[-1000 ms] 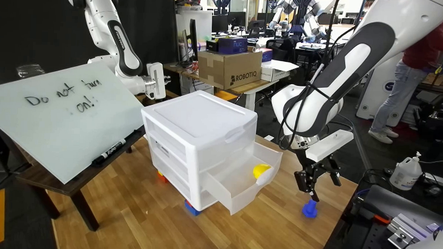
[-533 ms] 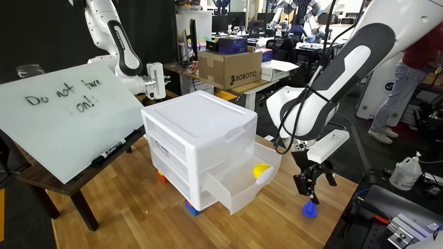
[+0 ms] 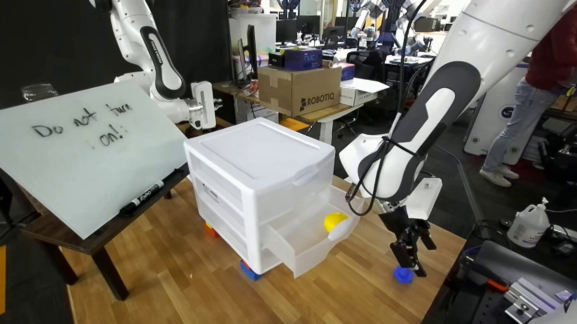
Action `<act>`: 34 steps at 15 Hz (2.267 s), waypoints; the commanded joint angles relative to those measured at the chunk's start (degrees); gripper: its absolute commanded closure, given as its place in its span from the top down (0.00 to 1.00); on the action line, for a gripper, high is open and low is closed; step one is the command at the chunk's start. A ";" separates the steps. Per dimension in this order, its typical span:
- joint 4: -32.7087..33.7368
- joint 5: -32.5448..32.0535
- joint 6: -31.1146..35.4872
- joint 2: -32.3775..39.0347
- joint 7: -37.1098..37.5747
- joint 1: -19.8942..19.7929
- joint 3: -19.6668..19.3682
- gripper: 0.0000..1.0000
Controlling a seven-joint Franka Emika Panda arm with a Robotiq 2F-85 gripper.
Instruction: Put the yellow object in the open drawer and then close it
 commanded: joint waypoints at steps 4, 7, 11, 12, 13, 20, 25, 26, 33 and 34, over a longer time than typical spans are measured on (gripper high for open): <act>6.21 -3.18 -5.11 5.80 -4.52 0.09 0.47 1.00; 7.41 -3.87 -6.83 6.06 -5.67 0.14 0.55 1.00; 7.04 -4.64 -6.37 5.53 -6.02 0.11 0.53 1.00; 5.79 -3.50 -5.09 3.93 -5.31 -0.28 0.44 1.00; 5.78 -3.49 -5.09 3.90 -5.32 -0.30 0.44 1.00; 5.78 -3.48 -5.08 3.88 -5.31 -0.32 0.43 1.00; 3.40 -3.39 -2.71 1.91 -3.71 0.42 1.04 1.00; 2.11 -3.24 -1.31 0.86 -3.52 0.48 1.28 1.00; -3.99 -2.94 7.63 -3.20 -4.84 1.47 3.87 1.00; -4.53 -2.92 8.54 -3.41 -5.03 1.52 3.96 1.00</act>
